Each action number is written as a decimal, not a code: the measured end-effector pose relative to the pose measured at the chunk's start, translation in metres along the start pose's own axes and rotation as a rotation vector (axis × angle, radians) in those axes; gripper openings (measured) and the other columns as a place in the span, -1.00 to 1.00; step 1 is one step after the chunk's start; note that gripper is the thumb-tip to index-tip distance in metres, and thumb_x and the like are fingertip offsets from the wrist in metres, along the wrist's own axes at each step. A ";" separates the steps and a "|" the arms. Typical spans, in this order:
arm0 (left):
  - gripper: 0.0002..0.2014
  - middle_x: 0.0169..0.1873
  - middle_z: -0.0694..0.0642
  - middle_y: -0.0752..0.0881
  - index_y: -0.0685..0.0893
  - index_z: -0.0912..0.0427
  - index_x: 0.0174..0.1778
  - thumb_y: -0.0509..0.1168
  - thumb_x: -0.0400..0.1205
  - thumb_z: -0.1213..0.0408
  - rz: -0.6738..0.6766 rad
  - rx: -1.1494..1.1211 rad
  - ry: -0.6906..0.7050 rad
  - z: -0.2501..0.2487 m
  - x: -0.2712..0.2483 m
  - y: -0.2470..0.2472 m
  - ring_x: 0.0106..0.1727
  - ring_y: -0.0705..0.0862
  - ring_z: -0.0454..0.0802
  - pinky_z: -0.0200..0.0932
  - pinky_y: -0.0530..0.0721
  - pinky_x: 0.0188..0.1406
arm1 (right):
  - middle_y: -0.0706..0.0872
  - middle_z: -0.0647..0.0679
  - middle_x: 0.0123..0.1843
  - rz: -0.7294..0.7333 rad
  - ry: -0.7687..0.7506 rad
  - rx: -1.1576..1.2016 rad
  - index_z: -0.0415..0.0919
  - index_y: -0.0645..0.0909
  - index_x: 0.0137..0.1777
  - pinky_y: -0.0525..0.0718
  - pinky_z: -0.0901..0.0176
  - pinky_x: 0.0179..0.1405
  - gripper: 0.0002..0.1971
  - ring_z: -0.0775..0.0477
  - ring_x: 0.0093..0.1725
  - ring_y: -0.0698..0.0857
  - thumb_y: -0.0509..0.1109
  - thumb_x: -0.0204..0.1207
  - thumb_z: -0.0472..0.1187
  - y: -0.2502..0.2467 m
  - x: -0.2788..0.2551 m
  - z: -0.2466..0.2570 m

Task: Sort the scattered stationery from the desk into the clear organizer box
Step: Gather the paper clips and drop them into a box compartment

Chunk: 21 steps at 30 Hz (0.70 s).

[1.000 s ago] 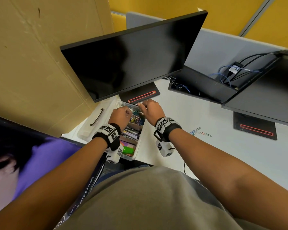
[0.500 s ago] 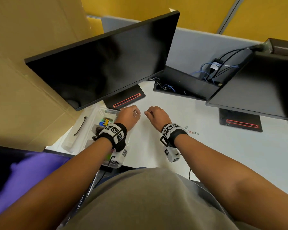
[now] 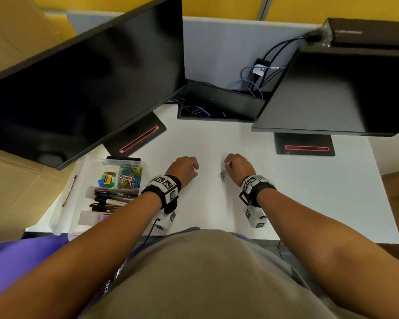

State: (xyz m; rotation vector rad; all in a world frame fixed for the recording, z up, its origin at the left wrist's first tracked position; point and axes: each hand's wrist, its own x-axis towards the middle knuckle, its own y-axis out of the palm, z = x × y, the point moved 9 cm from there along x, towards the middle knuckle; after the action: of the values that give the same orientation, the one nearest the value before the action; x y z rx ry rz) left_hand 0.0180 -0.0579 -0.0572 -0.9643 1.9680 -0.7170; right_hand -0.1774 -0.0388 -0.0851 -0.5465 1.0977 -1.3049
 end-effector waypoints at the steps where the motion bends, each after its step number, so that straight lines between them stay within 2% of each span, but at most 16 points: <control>1: -0.83 0.02 0.08 0.69 0.67 0.14 0.13 0.36 0.63 0.30 0.025 0.018 0.009 -0.005 0.005 0.008 0.08 0.64 0.07 -0.16 0.54 0.01 | 0.68 -0.21 0.13 -0.002 0.029 -0.001 -0.22 0.65 0.16 0.59 0.06 -0.02 -0.81 -0.22 0.06 0.67 0.26 0.65 -0.25 -0.002 0.002 -0.013; 4: -0.80 0.07 0.08 0.66 0.64 0.12 0.16 0.33 0.62 0.32 0.091 0.050 0.017 -0.012 0.014 0.027 0.12 0.62 0.09 -0.12 0.53 0.06 | 0.66 -0.22 0.18 0.005 0.078 -0.019 -0.22 0.62 0.20 0.61 0.03 0.01 -0.80 -0.24 0.10 0.67 0.27 0.63 -0.29 -0.004 0.004 -0.037; 8: -0.65 0.20 0.09 0.55 0.55 0.11 0.30 0.38 0.60 0.30 0.160 0.099 0.024 -0.026 0.031 0.050 0.16 0.61 0.11 -0.05 0.57 0.17 | 0.60 -0.23 0.24 0.072 0.114 -0.084 -0.25 0.57 0.25 0.60 0.00 0.05 -0.76 -0.27 0.18 0.63 0.31 0.61 -0.29 -0.003 0.005 -0.065; 12: -0.56 0.28 0.11 0.46 0.47 0.13 0.39 0.39 0.59 0.34 0.206 0.165 0.035 -0.036 0.043 0.067 0.12 0.64 0.16 -0.04 0.59 0.08 | 0.58 -0.24 0.21 0.114 0.113 -0.140 -0.27 0.56 0.23 0.62 -0.04 0.05 -0.77 -0.29 0.18 0.62 0.31 0.59 -0.32 0.001 0.005 -0.084; 17: -0.51 0.29 0.17 0.43 0.45 0.20 0.36 0.45 0.54 0.31 0.236 0.197 0.018 -0.044 0.056 0.085 0.06 0.65 0.21 -0.01 0.62 -0.05 | 0.61 -0.23 0.13 0.119 0.094 -0.151 -0.29 0.61 0.12 0.64 -0.02 -0.02 -0.83 -0.27 0.10 0.65 0.30 0.56 -0.39 0.006 0.009 -0.088; 21: -0.50 0.24 0.21 0.44 0.47 0.29 0.27 0.51 0.49 0.28 0.210 0.157 -0.017 -0.050 0.066 0.097 0.02 0.68 0.25 0.04 0.65 -0.01 | 0.64 -0.25 0.08 0.147 0.039 -0.076 -0.32 0.65 0.05 0.58 0.04 -0.01 -0.88 -0.29 0.06 0.66 0.31 0.57 -0.38 0.013 0.017 -0.078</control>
State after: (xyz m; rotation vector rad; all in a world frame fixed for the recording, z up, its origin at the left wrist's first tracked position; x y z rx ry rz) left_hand -0.0847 -0.0527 -0.1325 -0.6570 1.9312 -0.7282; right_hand -0.2406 -0.0322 -0.1354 -0.4882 1.2013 -1.1541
